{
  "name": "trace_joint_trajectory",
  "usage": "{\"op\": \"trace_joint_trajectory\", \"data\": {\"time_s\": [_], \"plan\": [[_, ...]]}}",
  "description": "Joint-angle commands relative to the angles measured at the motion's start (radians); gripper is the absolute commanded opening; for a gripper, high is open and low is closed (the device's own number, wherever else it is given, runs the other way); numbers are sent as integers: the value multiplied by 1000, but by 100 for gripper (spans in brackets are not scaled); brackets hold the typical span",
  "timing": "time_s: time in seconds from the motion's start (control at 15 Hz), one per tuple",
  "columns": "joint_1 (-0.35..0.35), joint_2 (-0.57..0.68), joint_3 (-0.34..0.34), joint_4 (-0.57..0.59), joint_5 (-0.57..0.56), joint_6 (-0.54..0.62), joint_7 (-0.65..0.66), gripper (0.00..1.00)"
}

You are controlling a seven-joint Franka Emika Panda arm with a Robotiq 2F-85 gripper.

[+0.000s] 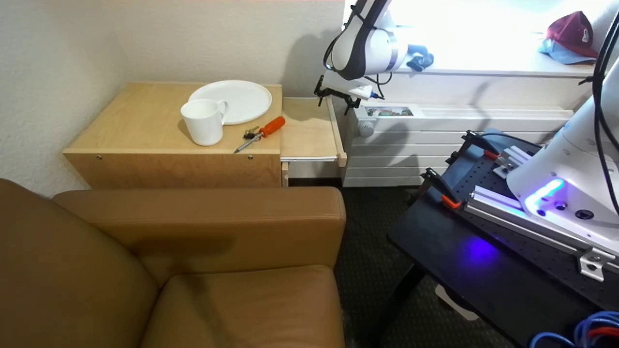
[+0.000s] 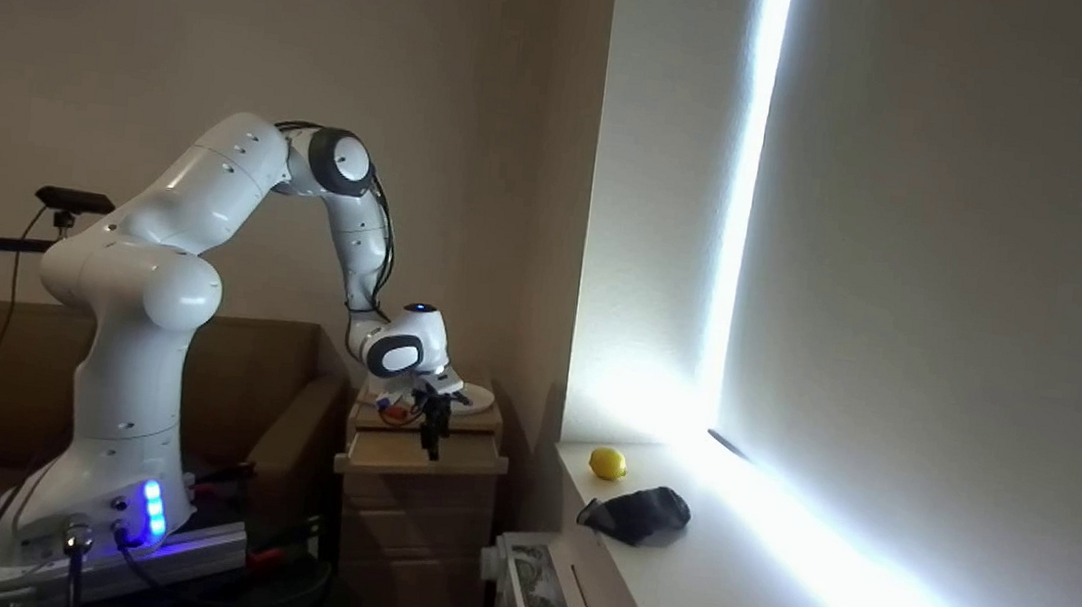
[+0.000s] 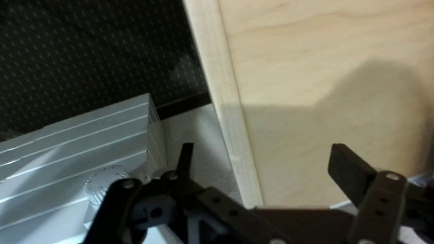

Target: Open the topmost drawer

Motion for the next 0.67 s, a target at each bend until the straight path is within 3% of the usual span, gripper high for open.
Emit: {"op": "trace_joint_trajectory", "data": {"time_s": [0.0,0.13,0.33,0.4,0.53,0.6], "plan": [[-9,1,6,0,8,34,2,100],[-11,1,6,0,14,51,8,100],[-133,-35,99,-6,-26,-93,-70,100],[-204,-56,151,-13,-40,-148,-128,100],[-256,-82,162,-21,-53,-260,-210,100],[-256,-89,134,-20,-68,-314,-241,100]]}}
